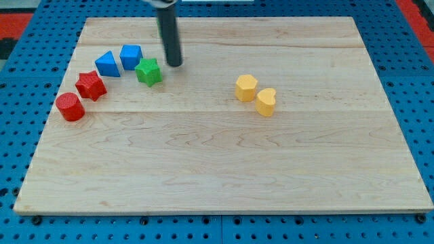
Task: Place the green circle diagonally to the green star
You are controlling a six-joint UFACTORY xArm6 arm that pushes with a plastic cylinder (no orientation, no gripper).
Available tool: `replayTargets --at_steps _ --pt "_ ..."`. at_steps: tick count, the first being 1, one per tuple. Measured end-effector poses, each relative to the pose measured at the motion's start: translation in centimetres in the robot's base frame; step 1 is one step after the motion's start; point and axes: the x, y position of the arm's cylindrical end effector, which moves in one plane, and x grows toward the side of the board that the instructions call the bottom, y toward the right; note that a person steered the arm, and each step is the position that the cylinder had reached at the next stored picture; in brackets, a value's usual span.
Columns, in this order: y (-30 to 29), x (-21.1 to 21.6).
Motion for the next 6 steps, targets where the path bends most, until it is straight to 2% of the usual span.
replayTargets --at_steps 1,2,3,6 --pt "0.8 -7.1" --pt "-1.1 -10.2" --pt "-4.7 -11.2" --pt "-10.8 -10.4"
